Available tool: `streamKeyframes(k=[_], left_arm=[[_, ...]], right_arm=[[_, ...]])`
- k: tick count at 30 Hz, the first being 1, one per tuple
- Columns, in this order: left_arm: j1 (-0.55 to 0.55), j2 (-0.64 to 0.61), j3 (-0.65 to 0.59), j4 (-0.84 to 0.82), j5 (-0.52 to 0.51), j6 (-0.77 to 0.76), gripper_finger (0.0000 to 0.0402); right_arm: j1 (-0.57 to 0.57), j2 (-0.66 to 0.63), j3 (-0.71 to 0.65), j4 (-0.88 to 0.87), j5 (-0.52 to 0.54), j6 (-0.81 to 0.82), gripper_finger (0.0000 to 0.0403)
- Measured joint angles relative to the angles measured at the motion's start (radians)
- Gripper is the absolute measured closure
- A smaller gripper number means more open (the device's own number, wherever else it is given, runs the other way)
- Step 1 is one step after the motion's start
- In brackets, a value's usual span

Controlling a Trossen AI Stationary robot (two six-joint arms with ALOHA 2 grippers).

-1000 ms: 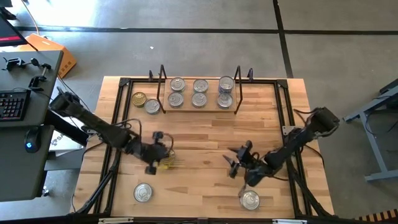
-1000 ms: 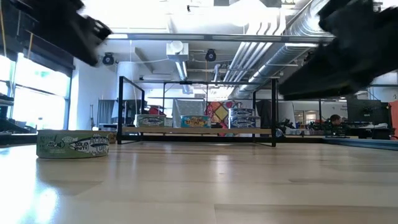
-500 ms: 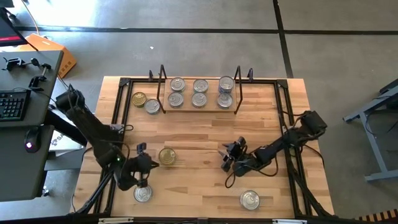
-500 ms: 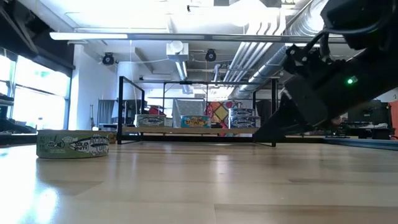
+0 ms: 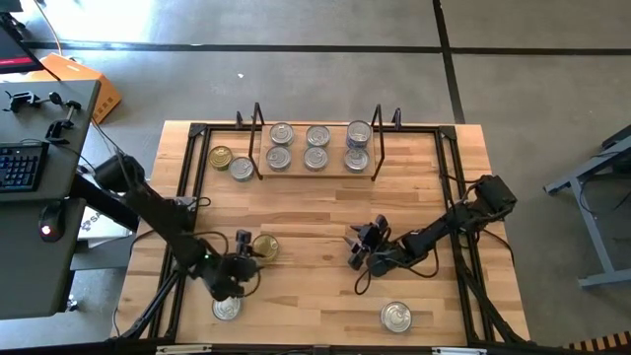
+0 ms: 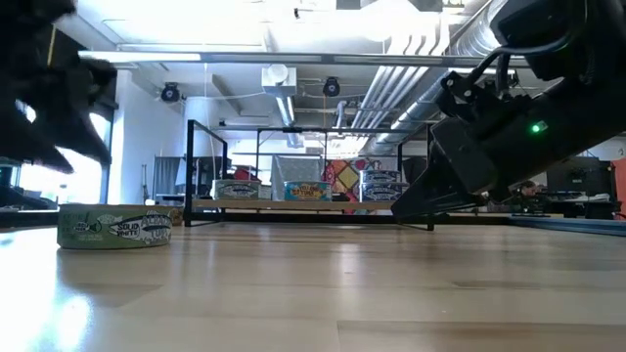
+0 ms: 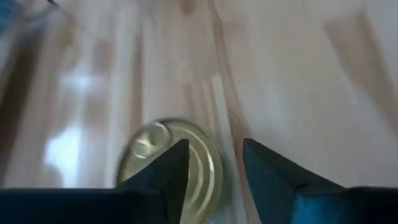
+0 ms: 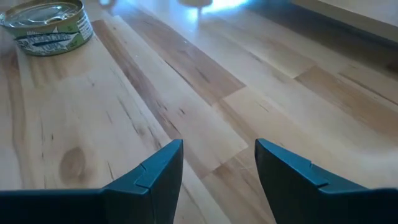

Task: Stack canned seafood by type on shelf
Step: Stack the green tuna can on top of the green tuna can on the shelf

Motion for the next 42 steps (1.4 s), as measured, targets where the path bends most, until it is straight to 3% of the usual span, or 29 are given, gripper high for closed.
streamKeyframes(k=[4,9,13,16,21,24,31,36,42], left_arm=[[0.043,0.073,0.0,0.023,0.07,0.034,0.027],[0.073,0.119,0.005,0.038,0.069,0.036,0.0348],[0.079,0.115,0.004,0.054,0.078,0.061,0.0393],[0.079,0.104,0.002,0.073,0.092,0.106,0.0395],[0.079,0.074,-0.001,0.1,0.121,0.129,0.0401],[0.079,0.05,-0.001,0.108,0.11,0.129,0.0401],[0.092,-0.022,-0.031,0.155,0.08,0.13,0.0401],[0.092,-0.112,-0.171,0.384,0.075,0.131,0.0401],[0.092,-0.193,-0.352,0.721,0.073,0.166,0.0401]], right_arm=[[0.0,0.0,0.0,0.001,0.0,0.0,0.021],[0.001,0.0,0.0,0.03,-0.021,-0.007,0.021],[-0.026,0.0,0.016,0.108,-0.212,-0.19,0.021],[-0.046,0.014,0.069,0.151,-0.298,-0.369,0.021],[-0.073,0.101,0.209,0.217,-0.333,-0.725,0.0207],[-0.104,0.168,0.325,0.216,-0.388,-0.858,0.0195],[-0.153,0.265,0.605,-0.057,-0.426,-1.103,0.0135],[-0.17,0.29,0.716,-0.266,-0.427,-1.208,0.012],[-0.183,0.366,0.729,-0.146,-0.433,-1.256,0.0119]])
